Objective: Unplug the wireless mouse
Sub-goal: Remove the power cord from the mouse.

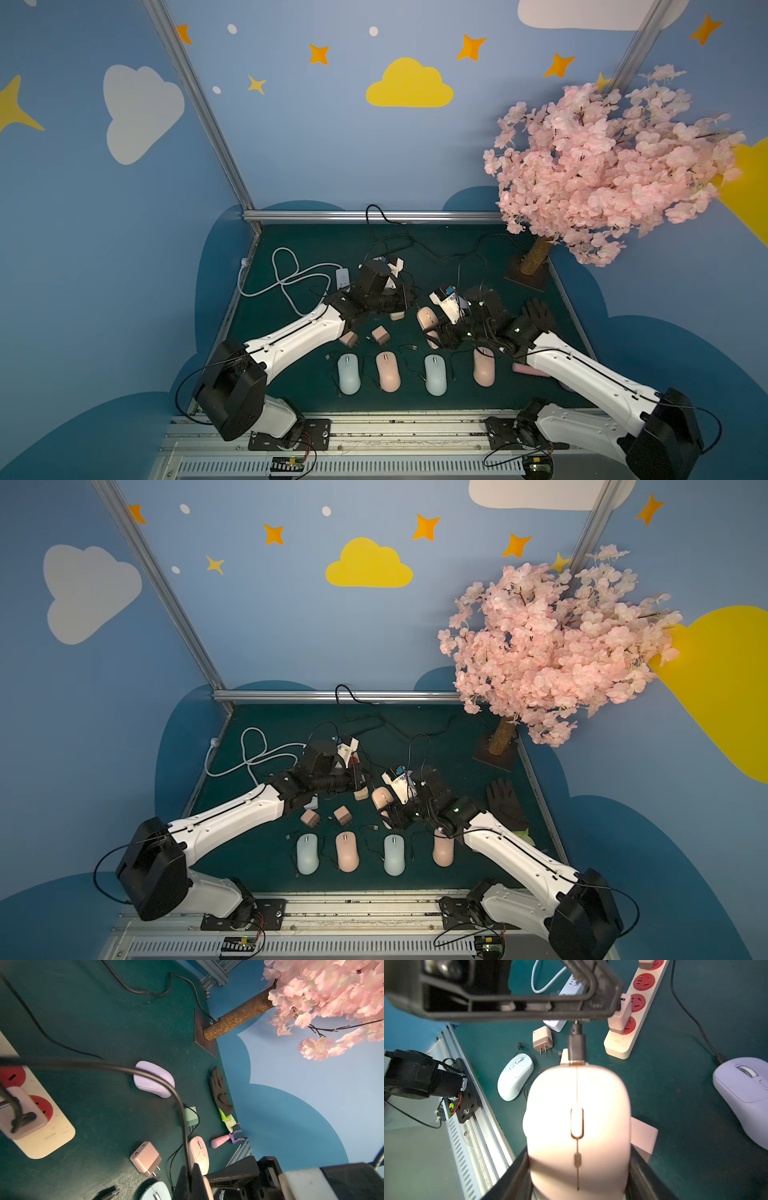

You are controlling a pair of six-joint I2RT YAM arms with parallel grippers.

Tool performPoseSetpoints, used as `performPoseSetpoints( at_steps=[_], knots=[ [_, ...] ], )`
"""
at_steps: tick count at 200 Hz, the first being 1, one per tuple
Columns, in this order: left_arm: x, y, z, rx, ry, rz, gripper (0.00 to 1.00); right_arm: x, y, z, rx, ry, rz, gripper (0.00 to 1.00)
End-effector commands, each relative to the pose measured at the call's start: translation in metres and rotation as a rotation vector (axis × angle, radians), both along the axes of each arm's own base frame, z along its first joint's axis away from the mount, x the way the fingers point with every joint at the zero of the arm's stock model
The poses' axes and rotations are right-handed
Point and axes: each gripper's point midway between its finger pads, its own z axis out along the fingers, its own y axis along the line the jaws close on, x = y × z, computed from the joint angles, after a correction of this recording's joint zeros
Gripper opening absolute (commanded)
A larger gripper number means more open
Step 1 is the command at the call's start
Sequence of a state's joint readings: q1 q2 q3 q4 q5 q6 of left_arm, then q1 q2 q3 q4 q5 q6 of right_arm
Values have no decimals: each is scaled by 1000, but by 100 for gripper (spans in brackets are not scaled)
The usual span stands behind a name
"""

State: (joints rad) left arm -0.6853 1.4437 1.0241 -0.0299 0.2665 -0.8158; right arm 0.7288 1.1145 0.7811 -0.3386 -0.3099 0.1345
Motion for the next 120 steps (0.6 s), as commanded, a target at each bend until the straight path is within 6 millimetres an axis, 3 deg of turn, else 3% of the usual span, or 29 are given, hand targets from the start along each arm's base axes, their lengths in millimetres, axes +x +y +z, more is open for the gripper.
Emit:
performPoseSetpoints(
  at_steps=[1, 61, 120],
  knots=[
    [23, 18, 41, -50, -107, 89, 4, -17, -8, -18, -71, 86, 32, 0],
    [27, 26, 52, -75, -125, 119, 4, -17, -13, -35, -161, 113, 14, 0],
    [23, 33, 48, -60, -124, 117, 4, -7, -16, -19, -127, 107, -89, 0]
  ],
)
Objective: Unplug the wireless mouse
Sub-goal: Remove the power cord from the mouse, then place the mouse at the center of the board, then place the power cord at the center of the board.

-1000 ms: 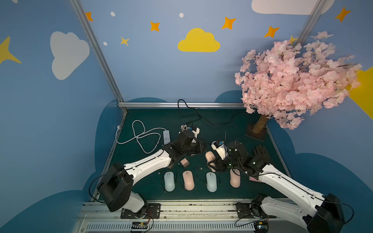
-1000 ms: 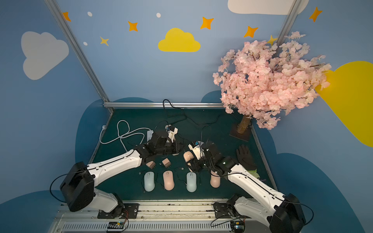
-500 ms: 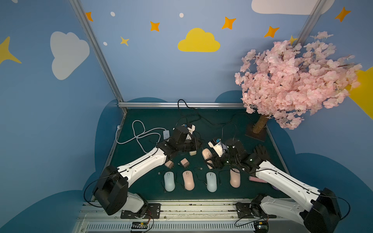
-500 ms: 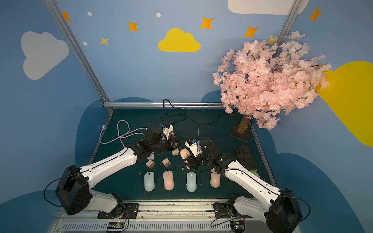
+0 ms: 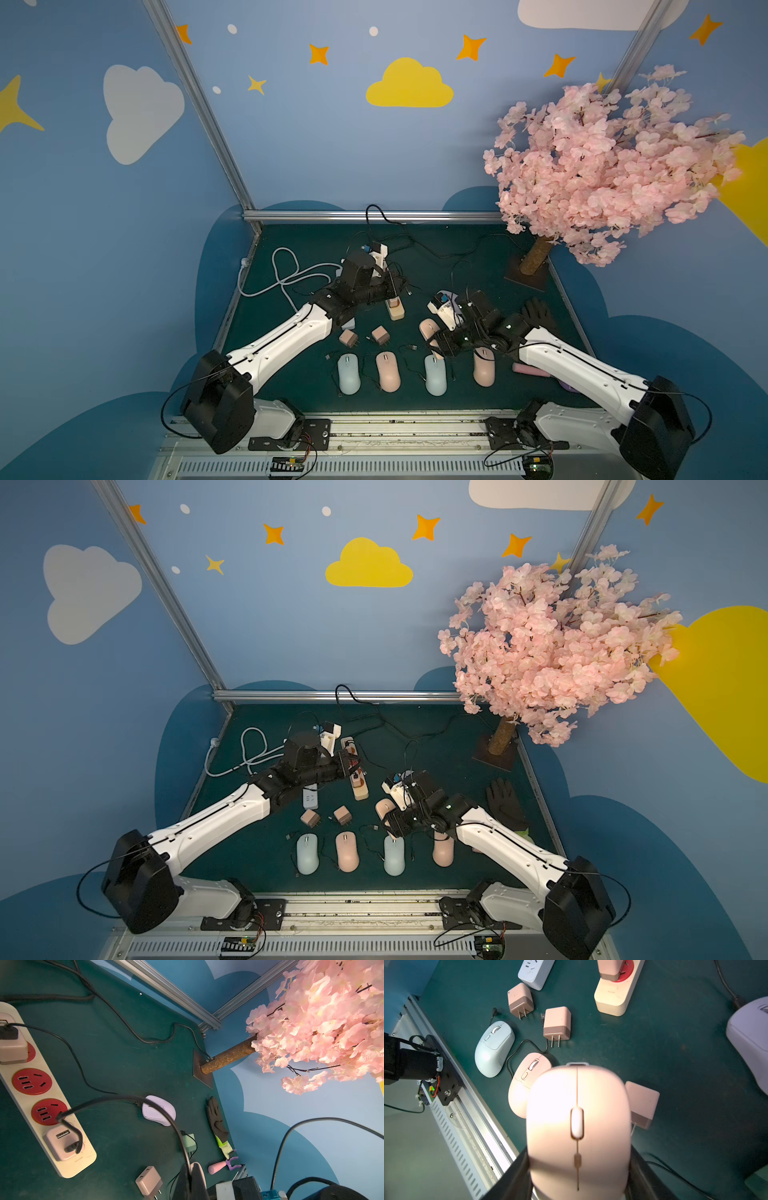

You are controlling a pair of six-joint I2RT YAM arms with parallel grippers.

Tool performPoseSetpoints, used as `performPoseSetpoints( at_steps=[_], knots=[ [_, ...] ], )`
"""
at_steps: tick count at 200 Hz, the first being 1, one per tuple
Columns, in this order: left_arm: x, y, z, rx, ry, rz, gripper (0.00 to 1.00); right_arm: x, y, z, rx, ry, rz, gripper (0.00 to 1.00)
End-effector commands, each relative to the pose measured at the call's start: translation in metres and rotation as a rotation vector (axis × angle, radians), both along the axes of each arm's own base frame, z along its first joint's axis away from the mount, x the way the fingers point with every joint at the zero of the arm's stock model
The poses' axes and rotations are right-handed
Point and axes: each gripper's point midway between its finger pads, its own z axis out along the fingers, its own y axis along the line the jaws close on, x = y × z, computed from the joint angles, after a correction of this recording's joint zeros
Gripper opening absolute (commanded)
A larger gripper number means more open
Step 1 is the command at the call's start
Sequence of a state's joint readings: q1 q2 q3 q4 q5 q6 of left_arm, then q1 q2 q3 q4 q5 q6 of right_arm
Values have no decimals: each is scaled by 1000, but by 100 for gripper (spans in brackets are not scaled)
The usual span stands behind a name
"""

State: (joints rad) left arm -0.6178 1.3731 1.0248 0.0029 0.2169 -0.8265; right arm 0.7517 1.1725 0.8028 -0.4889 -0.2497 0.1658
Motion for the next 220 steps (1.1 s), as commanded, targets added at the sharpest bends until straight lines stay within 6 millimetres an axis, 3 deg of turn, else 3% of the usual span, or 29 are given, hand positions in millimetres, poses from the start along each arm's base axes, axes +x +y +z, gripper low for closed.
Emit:
performPoseSetpoints(
  at_steps=[1, 35, 86, 119, 167, 220],
  knots=[
    [-2, 4, 12, -6, -36, 1, 4, 6, -1, 15, 18, -25, -51, 0],
    [-24, 9, -6, 47, -4, -72, 4, 18, -12, 18, -31, -14, -172, 0],
    [-68, 36, -50, 114, 58, -109, 4, 39, -18, 20, -77, 15, -356, 0],
    [-89, 51, -68, 132, 81, -111, 4, 41, -17, 18, -149, 68, -332, 0],
    [-103, 61, -81, 138, 103, -111, 4, 63, -1, 6, -182, 61, -296, 0],
    [-107, 69, -85, 134, 108, -93, 4, 92, 16, -27, -320, 163, -292, 0]
  ],
)
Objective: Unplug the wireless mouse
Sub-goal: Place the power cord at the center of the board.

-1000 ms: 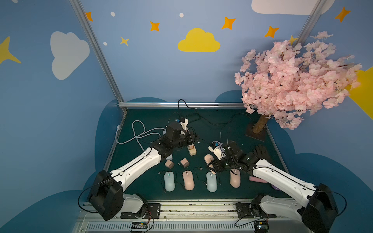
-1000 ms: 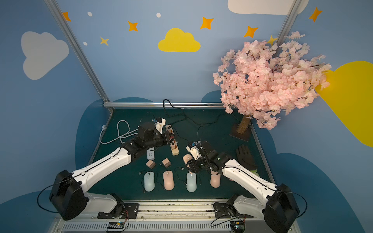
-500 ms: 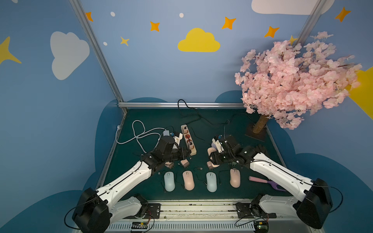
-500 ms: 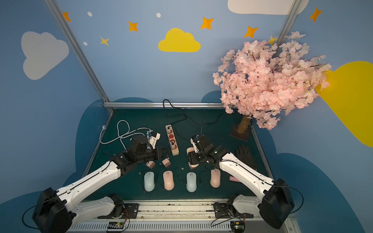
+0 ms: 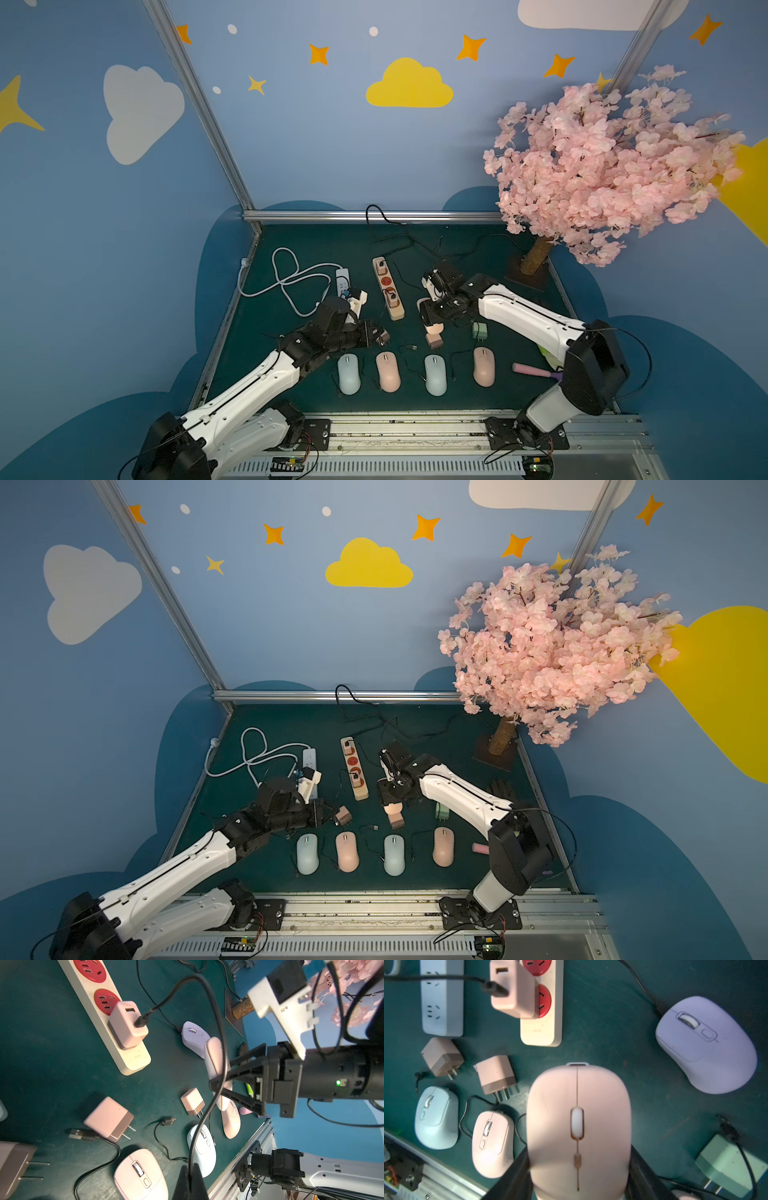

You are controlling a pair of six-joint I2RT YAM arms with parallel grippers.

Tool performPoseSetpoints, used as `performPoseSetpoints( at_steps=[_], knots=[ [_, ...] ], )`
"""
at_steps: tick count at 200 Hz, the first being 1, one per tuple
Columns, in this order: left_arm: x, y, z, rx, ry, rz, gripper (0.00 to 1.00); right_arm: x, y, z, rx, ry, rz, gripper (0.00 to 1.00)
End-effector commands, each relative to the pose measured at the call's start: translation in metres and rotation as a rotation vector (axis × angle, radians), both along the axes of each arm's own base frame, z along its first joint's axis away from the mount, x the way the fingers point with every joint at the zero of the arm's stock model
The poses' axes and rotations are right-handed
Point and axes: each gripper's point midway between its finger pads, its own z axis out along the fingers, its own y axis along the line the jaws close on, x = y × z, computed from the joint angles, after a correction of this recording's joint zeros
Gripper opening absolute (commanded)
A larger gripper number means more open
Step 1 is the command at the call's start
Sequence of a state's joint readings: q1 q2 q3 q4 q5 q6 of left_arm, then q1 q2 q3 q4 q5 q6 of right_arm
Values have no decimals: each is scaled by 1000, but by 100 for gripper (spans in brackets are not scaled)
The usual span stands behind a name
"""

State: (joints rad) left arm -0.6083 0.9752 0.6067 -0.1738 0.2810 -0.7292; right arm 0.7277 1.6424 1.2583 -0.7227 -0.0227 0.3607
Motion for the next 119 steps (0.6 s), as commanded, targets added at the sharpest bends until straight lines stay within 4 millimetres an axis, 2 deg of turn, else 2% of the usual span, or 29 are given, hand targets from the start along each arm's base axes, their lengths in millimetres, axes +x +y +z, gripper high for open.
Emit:
performPoseSetpoints(
  at_steps=[1, 54, 119],
  knots=[
    [-3, 4, -1, 0, 0, -2, 4, 7, 2, -10, -48, 39, 10, 0],
    [-5, 9, 2, -1, -7, 14, 4, 34, 18, -42, -54, 122, -16, 0],
    [-5, 9, 2, -4, -1, 15, 4, 54, 23, -80, -102, 171, -41, 0]
  ],
)
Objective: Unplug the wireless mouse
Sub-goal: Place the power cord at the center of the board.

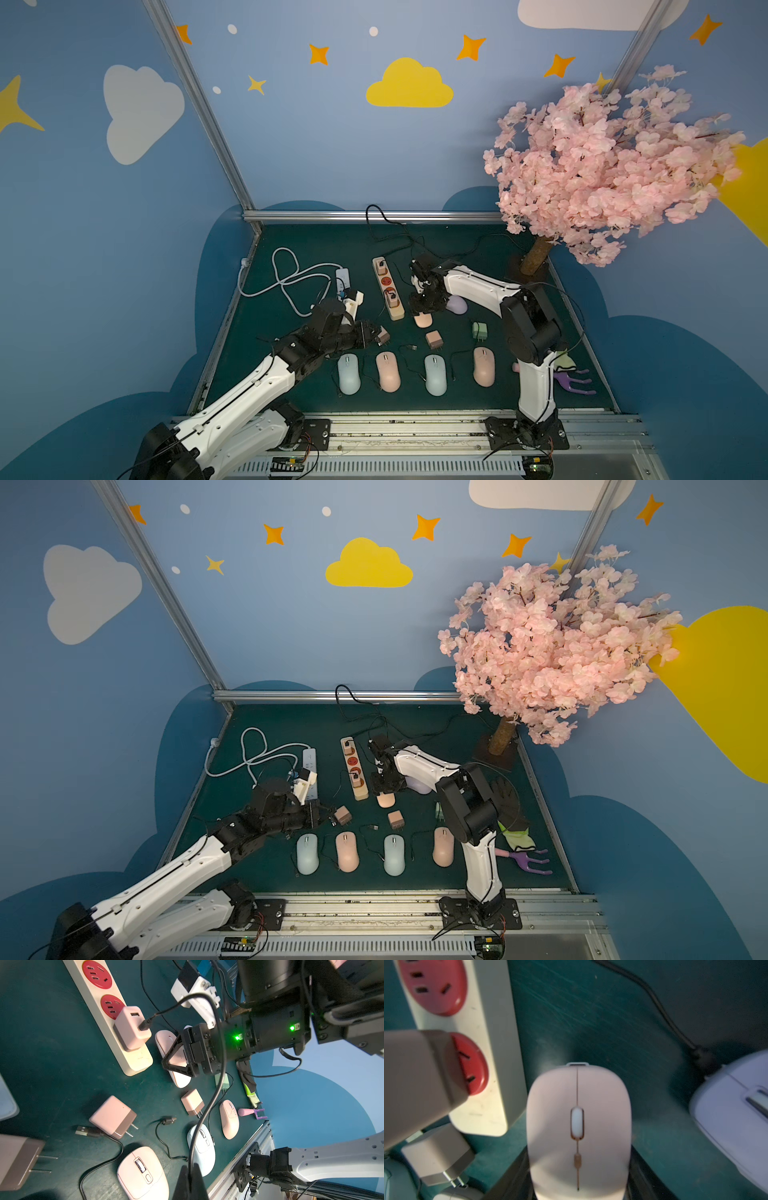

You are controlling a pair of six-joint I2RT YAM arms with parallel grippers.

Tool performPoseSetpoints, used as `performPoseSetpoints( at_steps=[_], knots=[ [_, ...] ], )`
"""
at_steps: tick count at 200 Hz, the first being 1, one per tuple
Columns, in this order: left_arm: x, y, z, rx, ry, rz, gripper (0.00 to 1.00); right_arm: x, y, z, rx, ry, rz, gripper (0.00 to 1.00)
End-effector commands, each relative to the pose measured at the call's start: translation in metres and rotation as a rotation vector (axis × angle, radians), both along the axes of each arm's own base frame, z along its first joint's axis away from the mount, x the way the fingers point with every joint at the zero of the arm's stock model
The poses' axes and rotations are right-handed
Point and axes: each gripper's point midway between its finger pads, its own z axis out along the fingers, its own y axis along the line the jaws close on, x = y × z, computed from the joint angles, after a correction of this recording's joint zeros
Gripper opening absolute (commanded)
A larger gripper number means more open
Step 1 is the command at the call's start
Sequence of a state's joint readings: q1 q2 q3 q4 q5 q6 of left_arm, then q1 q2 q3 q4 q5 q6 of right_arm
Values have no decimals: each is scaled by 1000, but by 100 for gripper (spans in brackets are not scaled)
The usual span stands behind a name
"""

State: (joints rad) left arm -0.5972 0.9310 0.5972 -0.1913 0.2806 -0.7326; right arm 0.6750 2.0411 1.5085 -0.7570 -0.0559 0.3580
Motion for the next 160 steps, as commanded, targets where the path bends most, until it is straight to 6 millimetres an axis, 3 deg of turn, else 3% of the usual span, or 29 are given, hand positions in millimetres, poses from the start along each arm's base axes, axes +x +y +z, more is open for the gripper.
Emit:
performPoseSetpoints(
  at_steps=[1, 29, 67, 88, 160],
  knots=[
    [-2, 3, -3, 7, 10, 3, 4, 6, 2, -4, -8, 11, -1, 0],
    [-3, 3, -3, 6, 15, 3, 4, 11, 4, -7, -21, 5, -9, 10],
    [-3, 5, -5, 17, 18, 10, 4, 7, 3, -11, -20, 14, -23, 46],
    [-3, 6, -6, 25, 19, 18, 4, 4, 3, -8, -10, 13, -26, 58],
    [-1, 18, -10, 89, 15, 58, 13, -5, 2, 23, 44, -26, -23, 74]
  ],
)
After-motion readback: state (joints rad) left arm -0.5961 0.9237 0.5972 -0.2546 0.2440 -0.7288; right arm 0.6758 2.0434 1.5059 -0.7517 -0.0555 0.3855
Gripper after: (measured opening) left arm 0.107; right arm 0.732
